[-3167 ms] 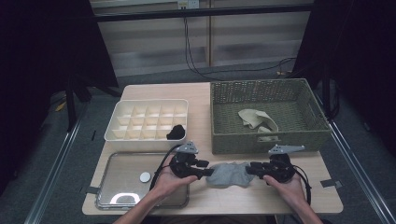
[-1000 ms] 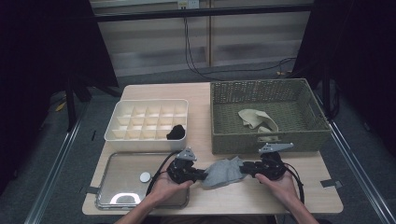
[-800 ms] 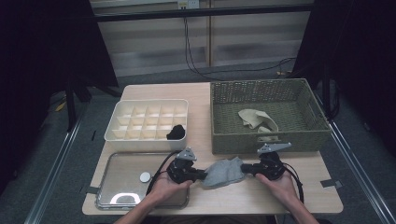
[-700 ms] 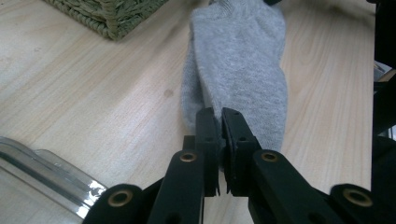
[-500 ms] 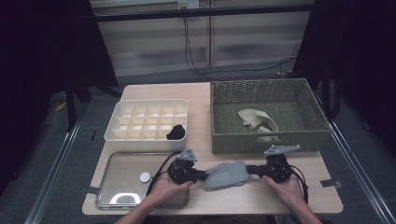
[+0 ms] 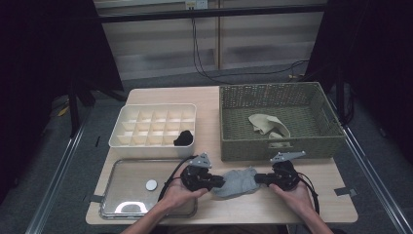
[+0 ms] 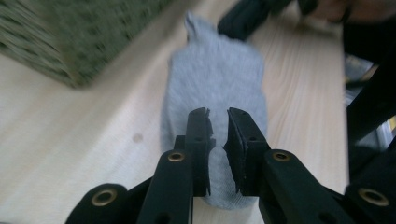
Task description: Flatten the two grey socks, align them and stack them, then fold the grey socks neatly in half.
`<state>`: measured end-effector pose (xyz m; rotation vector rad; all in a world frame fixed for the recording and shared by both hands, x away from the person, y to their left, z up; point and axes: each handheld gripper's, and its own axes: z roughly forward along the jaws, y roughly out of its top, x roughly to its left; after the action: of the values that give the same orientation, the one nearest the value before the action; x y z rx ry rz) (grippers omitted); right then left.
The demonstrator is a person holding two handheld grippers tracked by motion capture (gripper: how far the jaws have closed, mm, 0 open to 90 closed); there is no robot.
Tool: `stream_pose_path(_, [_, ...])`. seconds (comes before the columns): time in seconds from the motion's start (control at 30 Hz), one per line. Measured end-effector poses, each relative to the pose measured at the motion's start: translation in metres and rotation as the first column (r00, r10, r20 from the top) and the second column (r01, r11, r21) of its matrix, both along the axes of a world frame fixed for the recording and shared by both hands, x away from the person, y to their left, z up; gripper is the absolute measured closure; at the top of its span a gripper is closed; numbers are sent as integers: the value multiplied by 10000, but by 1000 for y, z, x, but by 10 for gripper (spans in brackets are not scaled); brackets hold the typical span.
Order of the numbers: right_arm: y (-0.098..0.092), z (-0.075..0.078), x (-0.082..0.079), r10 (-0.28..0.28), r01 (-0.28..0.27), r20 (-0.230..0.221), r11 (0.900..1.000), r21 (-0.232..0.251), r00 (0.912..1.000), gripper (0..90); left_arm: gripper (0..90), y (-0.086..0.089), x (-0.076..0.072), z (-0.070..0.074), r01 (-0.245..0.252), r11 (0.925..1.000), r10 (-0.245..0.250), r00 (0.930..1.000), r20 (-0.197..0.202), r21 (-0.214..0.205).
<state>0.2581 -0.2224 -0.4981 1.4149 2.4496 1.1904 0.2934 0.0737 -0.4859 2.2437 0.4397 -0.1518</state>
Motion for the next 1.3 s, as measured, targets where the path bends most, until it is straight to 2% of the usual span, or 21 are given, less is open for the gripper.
stream_pose_path(0.07, [-1,0,0,-23,23,14,10000,63,10000,842,776,-3,0,-5,58,9994,-57,10000,-13,337])
stream_pose_path(0.1, [-1,0,-1,-13,13,26,10000,88,10000,827,771,-4,-1,-9,-71,9997,76,9998,-193,254])
stream_pose_path(0.13, [-1,0,-1,10,-11,95,10000,98,10000,807,770,-4,0,-9,65,9992,-58,9998,-169,397])
stream_pose_path(0.27, [-3,2,0,-94,87,252,9996,264,9996,734,769,-5,-2,-11,7,9997,-5,10000,-79,231])
stream_pose_path(0.4, [-6,3,2,-310,290,429,9986,446,9986,682,768,-4,-3,-11,12,9996,-11,10000,-24,277])
stream_pose_path(0.43, [-7,3,3,-439,416,460,9979,494,9980,637,768,-4,-2,-12,8,9998,-8,10000,-14,199])
stream_pose_path(0.47, [-7,3,4,-533,511,456,9975,497,9975,620,767,-4,-2,-11,58,9994,-57,10000,-33,337])
stream_pose_path(0.6, [-10,2,7,-742,721,414,9962,493,9964,567,765,-3,-2,-11,45,9992,-45,10000,-10,396])
stream_pose_path(0.67, [-10,2,8,-746,725,415,9961,495,9964,566,764,-4,-2,-11,4,9995,-3,10000,-24,314])
stream_pose_path(0.73, [-9,0,9,-736,724,329,9967,362,9967,547,763,-3,-2,-11,45,9992,-45,10000,4,404])
stream_pose_path(0.87, [-10,0,12,-730,714,275,9960,545,9970,529,762,-4,-2,-12,38,9997,-38,10000,-18,258])
stream_pose_path(1.07, [-5,-3,14,-493,489,134,9984,297,9987,520,750,-3,-2,-12,66,9995,-64,10000,-58,305])
stream_pose_path(1.3, [-2,-6,12,-222,209,465,9993,295,9987,565,734,-3,-2,-12,17,9997,-15,9999,-107,238])
